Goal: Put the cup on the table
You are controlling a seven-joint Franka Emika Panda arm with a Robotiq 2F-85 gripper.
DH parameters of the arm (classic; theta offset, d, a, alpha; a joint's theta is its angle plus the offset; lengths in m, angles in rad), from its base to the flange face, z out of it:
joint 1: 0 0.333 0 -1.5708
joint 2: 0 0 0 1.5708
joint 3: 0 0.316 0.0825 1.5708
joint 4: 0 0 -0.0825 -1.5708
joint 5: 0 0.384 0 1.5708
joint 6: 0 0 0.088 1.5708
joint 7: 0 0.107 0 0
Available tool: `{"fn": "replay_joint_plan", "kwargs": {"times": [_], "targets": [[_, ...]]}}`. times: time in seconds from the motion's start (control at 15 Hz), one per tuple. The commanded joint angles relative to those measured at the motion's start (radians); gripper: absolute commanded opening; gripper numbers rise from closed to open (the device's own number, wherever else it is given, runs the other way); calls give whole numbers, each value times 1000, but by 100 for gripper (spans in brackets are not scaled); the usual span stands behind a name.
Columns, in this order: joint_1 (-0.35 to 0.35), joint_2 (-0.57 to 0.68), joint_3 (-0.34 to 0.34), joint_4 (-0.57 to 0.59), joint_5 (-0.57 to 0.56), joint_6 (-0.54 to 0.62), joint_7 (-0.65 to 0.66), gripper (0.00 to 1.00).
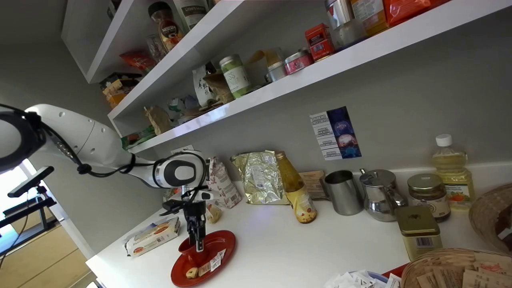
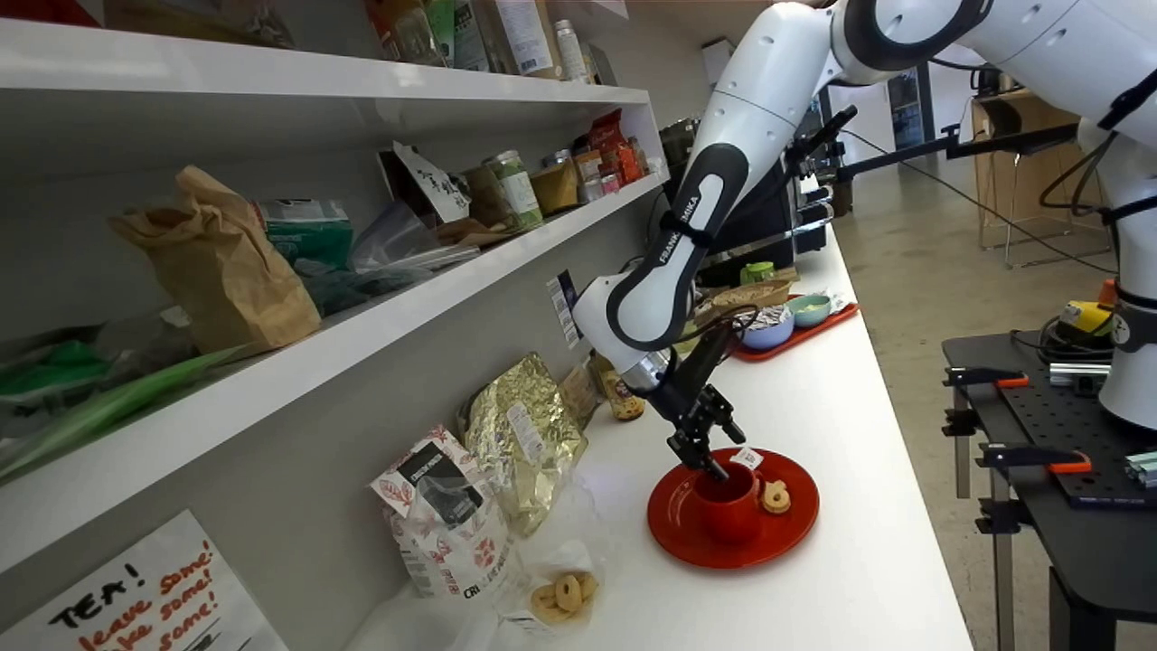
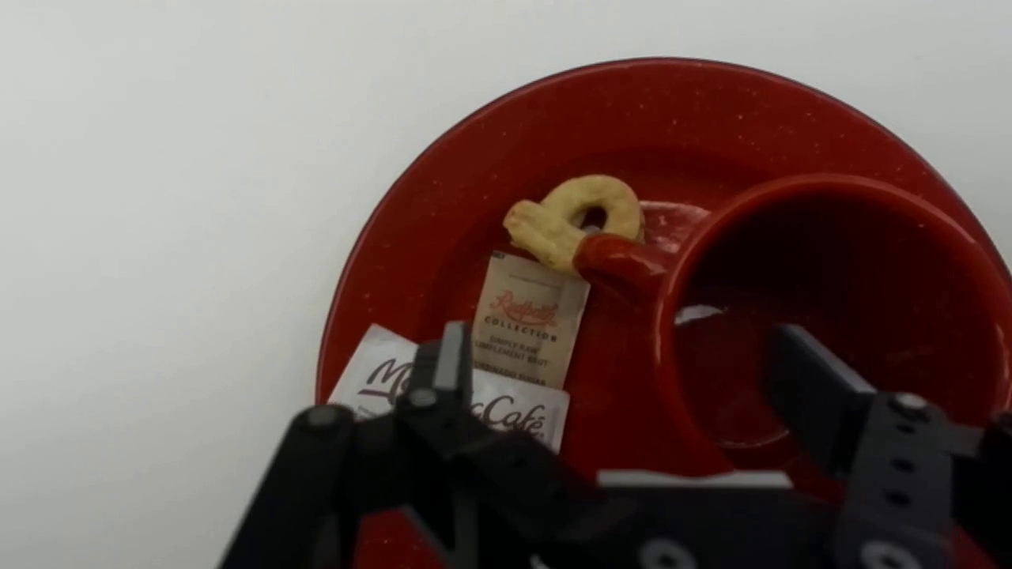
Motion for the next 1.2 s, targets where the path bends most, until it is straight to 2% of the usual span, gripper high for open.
{"fn": "replay_joint_plan", "kwargs": {"times": [0.0,0.33,0.6,0.67,0.93,1.07,1.13], "targets": [[6,26,-11,38,27,-27,19,60],[7,31,-14,37,25,-25,31,21],[5,35,-18,37,24,-29,34,14],[4,35,-20,37,24,-31,34,19],[-12,-6,-13,23,41,-52,11,15],[-22,-53,-8,7,61,-53,-2,10],[-29,-86,-7,-1,74,-55,-8,2]]}}
